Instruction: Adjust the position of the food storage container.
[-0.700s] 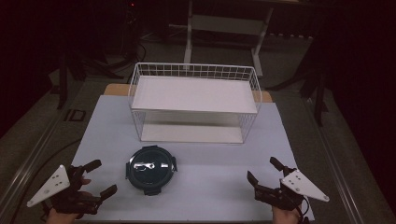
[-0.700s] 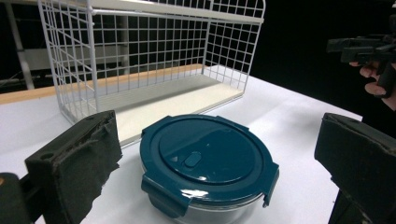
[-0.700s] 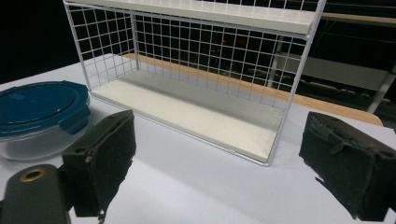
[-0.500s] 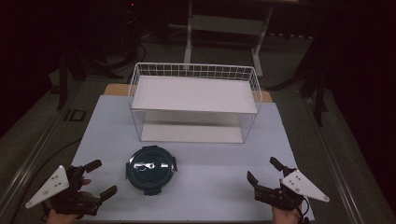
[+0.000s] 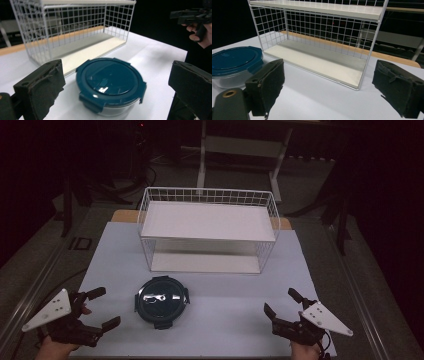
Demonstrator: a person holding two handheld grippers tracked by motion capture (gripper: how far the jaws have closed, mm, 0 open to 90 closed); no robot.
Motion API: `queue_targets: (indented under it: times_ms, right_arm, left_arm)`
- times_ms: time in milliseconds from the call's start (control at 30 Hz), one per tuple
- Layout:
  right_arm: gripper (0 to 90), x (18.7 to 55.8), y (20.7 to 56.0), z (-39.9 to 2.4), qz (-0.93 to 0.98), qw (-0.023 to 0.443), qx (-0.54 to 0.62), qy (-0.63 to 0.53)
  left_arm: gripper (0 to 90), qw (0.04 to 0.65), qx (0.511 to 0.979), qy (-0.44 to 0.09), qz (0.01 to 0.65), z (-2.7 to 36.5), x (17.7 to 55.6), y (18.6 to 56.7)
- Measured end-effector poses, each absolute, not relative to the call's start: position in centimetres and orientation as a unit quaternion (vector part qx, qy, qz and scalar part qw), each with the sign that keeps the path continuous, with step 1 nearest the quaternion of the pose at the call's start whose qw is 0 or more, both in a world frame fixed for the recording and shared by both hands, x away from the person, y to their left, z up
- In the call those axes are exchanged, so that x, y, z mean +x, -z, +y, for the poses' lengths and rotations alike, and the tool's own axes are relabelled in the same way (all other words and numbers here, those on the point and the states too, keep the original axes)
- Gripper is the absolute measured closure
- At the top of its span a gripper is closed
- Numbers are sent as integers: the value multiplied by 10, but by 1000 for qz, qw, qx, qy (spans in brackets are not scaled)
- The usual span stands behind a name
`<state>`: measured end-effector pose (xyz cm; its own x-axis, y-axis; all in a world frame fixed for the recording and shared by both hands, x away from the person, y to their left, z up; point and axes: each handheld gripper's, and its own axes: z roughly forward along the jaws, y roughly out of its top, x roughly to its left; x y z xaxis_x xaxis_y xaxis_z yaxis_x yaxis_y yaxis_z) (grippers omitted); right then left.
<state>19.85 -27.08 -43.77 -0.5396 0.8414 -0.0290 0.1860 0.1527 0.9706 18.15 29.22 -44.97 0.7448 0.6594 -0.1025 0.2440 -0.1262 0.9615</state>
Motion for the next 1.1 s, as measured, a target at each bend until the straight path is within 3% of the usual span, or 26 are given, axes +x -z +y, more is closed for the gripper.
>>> queue_targets:
  times_ms: [133,267,300,333,367,600,833,1100]
  right_arm:
    - [103,199,438,-270,697,303,368,-536]
    - [103,200,439,-269,699,298,370,-535]
    - [103,200,439,-269,699,298,370,-535]
    - [103,200,439,-269,698,296,370,-536]
    - [103,200,439,-269,698,296,369,-537]
    - [103,201,440,-270,700,291,370,-538]
    - [103,202,441,-269,702,287,370,-537]
    - [103,203,442,-270,703,284,367,-538]
  left_arm:
    - [33,549,754,-167,321,301,194,461]
    - [262,524,775,-152,318,304,201,472]
    - [262,505,788,-146,320,304,206,479]
    - [414,496,793,-142,324,304,209,482]
    - [456,489,797,-139,326,304,211,485]
    - [631,439,823,-115,342,298,224,504]
    - [860,423,838,-104,329,285,231,506]
    - [897,415,843,-102,327,275,237,504]
